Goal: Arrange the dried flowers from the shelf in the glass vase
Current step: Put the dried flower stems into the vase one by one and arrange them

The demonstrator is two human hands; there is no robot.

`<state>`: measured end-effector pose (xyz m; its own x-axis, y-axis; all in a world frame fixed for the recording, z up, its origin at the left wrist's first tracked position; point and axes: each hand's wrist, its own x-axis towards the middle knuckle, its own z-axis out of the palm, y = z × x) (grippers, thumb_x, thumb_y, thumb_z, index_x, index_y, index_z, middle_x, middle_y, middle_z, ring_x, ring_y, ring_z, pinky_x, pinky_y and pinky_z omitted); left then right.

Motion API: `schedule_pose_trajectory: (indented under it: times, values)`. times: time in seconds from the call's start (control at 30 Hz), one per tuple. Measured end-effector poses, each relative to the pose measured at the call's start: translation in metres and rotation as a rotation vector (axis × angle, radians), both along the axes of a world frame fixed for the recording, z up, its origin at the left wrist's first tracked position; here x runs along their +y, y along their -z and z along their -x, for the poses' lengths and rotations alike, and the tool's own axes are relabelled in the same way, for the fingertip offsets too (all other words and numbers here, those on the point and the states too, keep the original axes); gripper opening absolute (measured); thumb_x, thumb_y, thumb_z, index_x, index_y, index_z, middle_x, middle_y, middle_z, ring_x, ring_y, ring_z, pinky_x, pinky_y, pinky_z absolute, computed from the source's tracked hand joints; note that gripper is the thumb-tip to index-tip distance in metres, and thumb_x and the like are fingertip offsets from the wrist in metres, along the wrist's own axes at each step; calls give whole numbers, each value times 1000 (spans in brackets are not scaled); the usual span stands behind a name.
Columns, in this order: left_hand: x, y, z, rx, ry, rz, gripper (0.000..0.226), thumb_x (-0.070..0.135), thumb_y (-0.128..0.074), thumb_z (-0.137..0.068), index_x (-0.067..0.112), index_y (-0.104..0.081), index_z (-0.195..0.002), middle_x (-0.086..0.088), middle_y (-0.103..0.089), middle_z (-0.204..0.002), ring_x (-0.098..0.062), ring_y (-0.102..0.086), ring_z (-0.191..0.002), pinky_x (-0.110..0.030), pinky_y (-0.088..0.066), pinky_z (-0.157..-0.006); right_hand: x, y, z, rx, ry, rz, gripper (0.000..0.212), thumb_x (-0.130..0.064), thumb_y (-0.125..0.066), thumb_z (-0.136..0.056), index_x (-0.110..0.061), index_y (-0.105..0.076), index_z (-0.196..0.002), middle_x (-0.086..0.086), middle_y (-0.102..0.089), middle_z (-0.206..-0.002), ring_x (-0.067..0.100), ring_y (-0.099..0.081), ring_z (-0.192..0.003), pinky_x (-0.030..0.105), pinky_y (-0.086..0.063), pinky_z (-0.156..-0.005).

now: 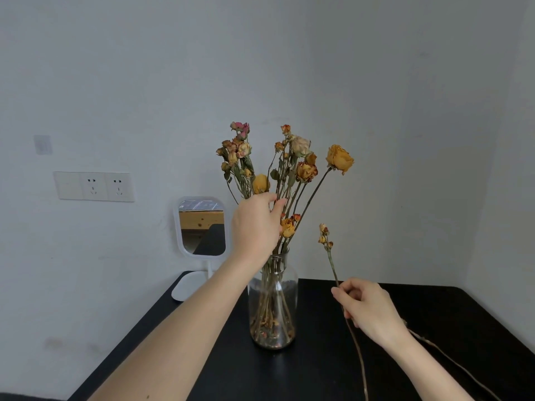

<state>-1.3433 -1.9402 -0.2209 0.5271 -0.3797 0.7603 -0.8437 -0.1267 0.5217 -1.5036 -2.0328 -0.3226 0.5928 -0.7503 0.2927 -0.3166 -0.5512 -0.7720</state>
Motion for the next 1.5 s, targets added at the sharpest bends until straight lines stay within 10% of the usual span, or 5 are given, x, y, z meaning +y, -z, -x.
schedule_pose_trajectory:
  times: [0.3, 0.5, 0.83, 1.07, 1.5]
  values:
    - [31, 95, -2, -14, -37, 28, 30, 45, -62, -80, 28, -38, -85, 10, -47, -58, -4, -50, -53, -10, -36, -49, 1, -6, 3, -123, 5, -44, 13, -26, -57, -91, -16, -63, -85, 1, -60, -61, 6, -53, -51, 17, -42, -53]
    - [-3, 112, -20, 343, -46, -218, 81, 56, -70, -69, 11, -39, -129, -5, -46, -127, -22, -44, -121, -41, -43, -98, 0, -12, 1, -221, 36, -57, 12, -27, -55, -91, -18, -61, -96, 0, -59, -64, 5, -53, -53, 13, -39, -48]
    - [-23, 111, -30, 350, -13, -121, 66, 48, -75, -67, 14, -51, -118, -1, -59, -114, -18, -53, -111, -41, -51, -90, -4, -18, -3, -272, 30, -81, 13, -25, -54, -92, -16, -62, -95, 0, -57, -63, 3, -51, -49, 11, -41, -44]
    - [-7, 113, -29, 445, 297, -142, 48, 32, -78, -69, 41, -43, -102, 28, -53, -92, 10, -50, -86, -4, -33, -65, -4, -35, -7, -464, 7, -108, 18, -23, -45, -96, -15, -61, -92, 1, -56, -66, 2, -48, -43, 12, -40, -43]
    - [1, 116, -25, 569, 502, -188, 61, 35, -79, -67, 37, -42, -116, 22, -56, -109, 3, -52, -103, -25, -41, -92, 7, -60, -1, -809, 25, -17, 22, -24, -39, -98, -23, -54, -82, -10, -48, -56, 2, -45, -48, 11, -37, -43]
